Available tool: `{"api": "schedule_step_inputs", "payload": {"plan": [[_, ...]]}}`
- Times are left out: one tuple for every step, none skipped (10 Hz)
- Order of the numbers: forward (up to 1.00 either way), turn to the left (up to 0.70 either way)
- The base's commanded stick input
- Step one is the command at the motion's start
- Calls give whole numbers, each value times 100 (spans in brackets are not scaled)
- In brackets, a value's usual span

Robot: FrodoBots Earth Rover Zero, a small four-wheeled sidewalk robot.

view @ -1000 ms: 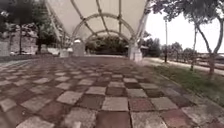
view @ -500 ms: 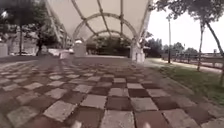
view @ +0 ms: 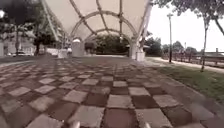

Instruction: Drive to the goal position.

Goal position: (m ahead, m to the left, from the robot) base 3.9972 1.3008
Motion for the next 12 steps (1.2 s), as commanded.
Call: {"api": "schedule_step_inputs", "payload": {"plan": [[70,8],[70,27],[70,27],[70,27],[70,25],[70,10],[70,0],[70,0],[70,0],[70,0],[70,0],[70,0]]}}
